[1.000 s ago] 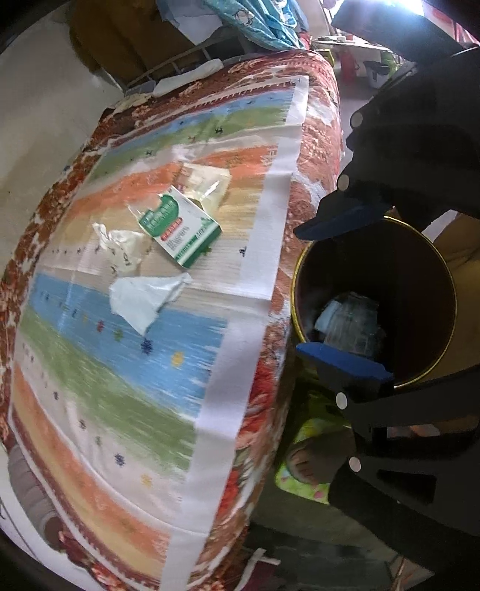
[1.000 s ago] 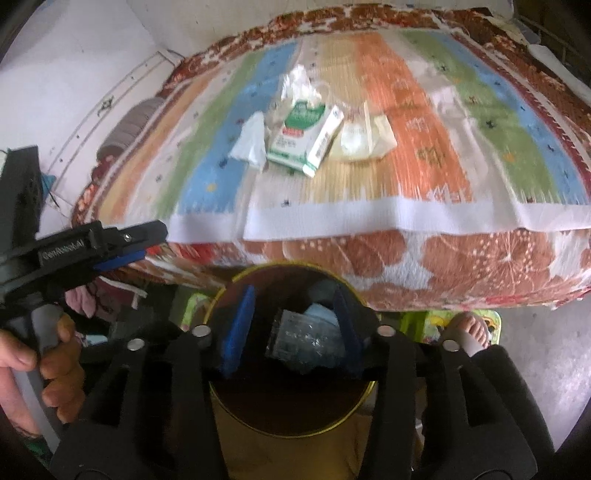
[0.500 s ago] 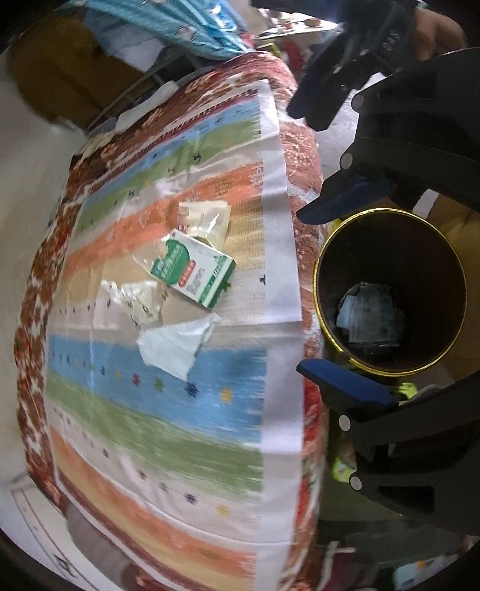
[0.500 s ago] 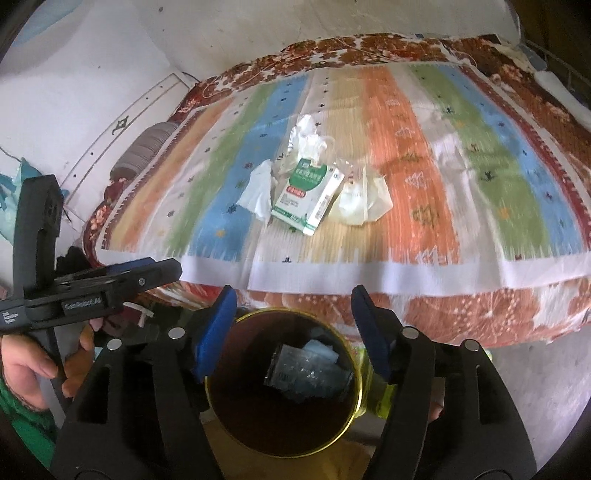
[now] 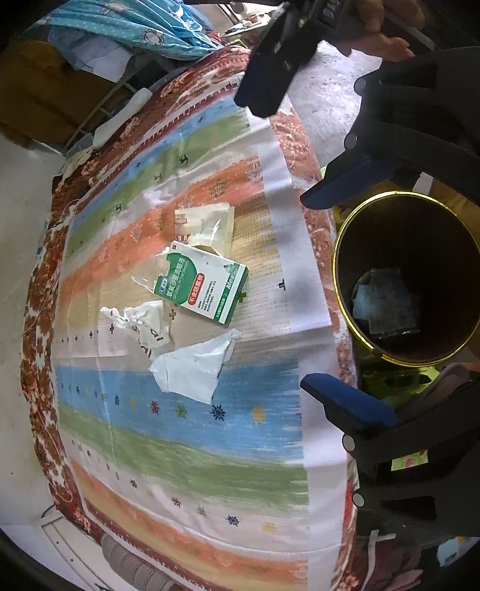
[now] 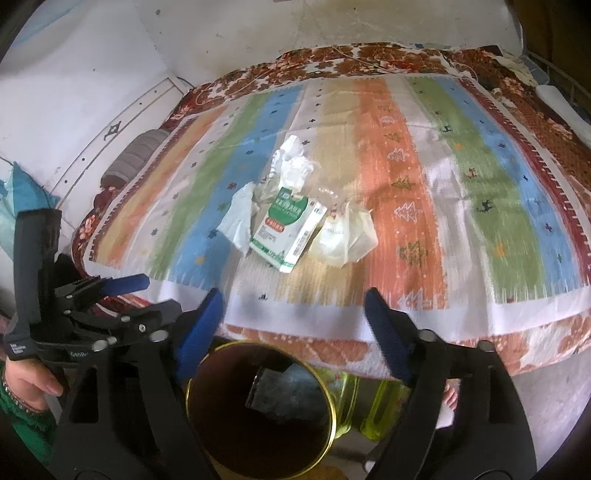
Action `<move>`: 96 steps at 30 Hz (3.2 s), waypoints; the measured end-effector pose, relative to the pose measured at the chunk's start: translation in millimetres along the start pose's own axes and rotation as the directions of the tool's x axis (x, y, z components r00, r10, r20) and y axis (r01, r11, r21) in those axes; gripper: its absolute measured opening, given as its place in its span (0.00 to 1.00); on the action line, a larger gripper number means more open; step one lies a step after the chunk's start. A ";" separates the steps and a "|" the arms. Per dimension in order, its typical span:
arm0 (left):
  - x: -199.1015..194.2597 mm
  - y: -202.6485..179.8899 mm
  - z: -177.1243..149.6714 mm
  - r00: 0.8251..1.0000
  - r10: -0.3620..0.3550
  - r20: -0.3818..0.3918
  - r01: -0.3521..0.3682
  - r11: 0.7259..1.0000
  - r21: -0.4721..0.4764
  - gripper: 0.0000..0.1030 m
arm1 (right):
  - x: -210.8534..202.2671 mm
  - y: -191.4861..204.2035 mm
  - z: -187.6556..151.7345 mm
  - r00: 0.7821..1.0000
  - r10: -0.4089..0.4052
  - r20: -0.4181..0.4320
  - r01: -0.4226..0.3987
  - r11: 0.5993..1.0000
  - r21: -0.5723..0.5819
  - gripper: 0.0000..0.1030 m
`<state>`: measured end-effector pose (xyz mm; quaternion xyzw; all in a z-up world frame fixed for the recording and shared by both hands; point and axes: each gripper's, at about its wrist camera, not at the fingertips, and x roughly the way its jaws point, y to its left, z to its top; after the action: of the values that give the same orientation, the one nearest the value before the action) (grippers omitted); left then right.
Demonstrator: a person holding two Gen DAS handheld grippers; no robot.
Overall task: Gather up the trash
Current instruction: 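Move both open grippers forward toward the green eye-drop box and clear bag, then close the left gripper on the green eye-drop box while the right gripper closes on the clear plastic bag, then lift the box and bag with both grippers and carry them over the bin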
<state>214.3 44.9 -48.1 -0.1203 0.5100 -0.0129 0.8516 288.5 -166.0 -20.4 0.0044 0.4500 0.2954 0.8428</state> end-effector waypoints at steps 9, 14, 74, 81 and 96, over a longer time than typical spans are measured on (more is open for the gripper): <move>30.6 -5.0 14.9 1.000 0.024 0.009 -0.025 0.998 0.060 0.94 | 28.1 -25.4 17.6 0.998 0.059 -0.001 -0.059 0.996 0.068 0.89; 49.0 -3.2 20.9 0.999 0.053 0.006 -0.053 0.994 0.094 0.94 | 42.1 -40.0 23.3 0.993 0.117 0.008 -0.117 0.984 0.133 0.89; 140.3 -3.7 75.0 0.999 -0.018 -0.042 0.023 0.990 0.139 0.71 | 146.8 -77.6 42.2 0.980 0.131 -0.149 -0.105 0.980 0.170 0.00; 113.4 -1.6 72.5 0.999 -0.018 -0.028 0.021 0.996 0.088 0.71 | 130.2 -68.3 40.8 0.984 0.111 -0.141 -0.090 0.985 0.147 0.00; 56.9 18.8 60.3 0.999 -0.025 -0.022 0.024 0.998 -0.066 0.70 | 83.9 -27.5 35.1 0.993 0.045 -0.112 -0.043 0.999 0.023 0.00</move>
<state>292.3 66.4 -74.3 -0.1543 0.5181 -0.0079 0.8412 364.0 -137.5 -70.4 0.0066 0.4994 0.3091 0.8093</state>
